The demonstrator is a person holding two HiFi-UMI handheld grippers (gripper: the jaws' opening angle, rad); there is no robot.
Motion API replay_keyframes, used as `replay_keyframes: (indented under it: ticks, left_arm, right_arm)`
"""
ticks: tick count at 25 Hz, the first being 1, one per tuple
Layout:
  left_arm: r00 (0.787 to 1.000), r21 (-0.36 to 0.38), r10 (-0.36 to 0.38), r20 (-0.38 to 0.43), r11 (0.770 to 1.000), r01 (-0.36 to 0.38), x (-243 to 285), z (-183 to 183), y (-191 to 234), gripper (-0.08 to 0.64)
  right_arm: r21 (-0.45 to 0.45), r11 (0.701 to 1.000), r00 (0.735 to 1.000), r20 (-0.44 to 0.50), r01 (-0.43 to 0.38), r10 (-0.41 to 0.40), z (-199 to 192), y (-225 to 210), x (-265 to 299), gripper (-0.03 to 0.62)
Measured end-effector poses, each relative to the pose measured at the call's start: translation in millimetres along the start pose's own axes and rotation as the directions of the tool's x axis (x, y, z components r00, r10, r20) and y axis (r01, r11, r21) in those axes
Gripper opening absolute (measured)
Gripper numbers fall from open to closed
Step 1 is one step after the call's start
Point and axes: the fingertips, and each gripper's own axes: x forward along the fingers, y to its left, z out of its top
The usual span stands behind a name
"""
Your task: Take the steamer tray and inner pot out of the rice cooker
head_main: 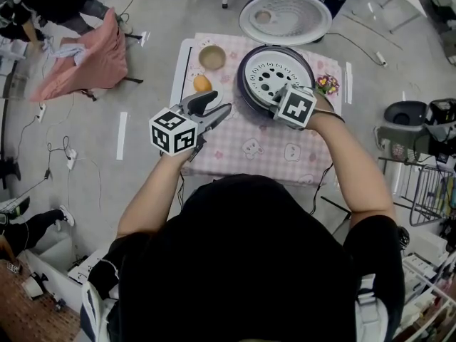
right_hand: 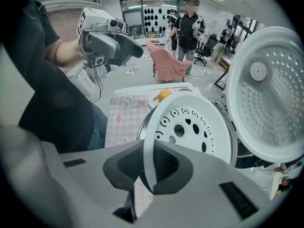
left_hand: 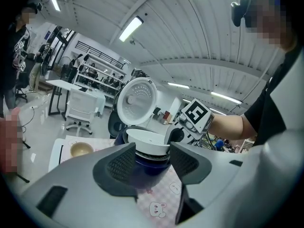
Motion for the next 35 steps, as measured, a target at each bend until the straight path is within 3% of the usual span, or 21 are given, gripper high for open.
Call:
replay_keyframes:
  ticks: [7, 11, 16, 35]
  left_arm:
    - [1.0, 0.015, -0.012, -0.002, 1.0, 0.012, -3, 0, -9, 0.242]
    - [1.0, 0.025, -0.013, -0.01, 1.0, 0.013, -9, -1, -12, 0.241]
    - [1.0, 0.04, -0.029, -0.01, 0.999, 0.029, -11, 3, -20, 0.241]
    - [0.992, 0.124, -0.117, -0.052, 0.985, 0.123, -6, -2, -72, 0.241]
  right_arm:
    - [0.005, 0.999, 0.999, 0.019, 0.045, -0.045, -2, 2, -4, 0.033]
    - [0.02, 1.0, 0.998, 0.055, 0.023, -0.024, 2, 14, -6, 0.032]
    - [0.03, 0.997, 0.996, 0.055, 0.069, -0.071, -1, 11, -20, 0.032]
    - [0.195, 0.958, 0.976, 0.018, 0.211, -0.218, -76, 38, -68, 0.034]
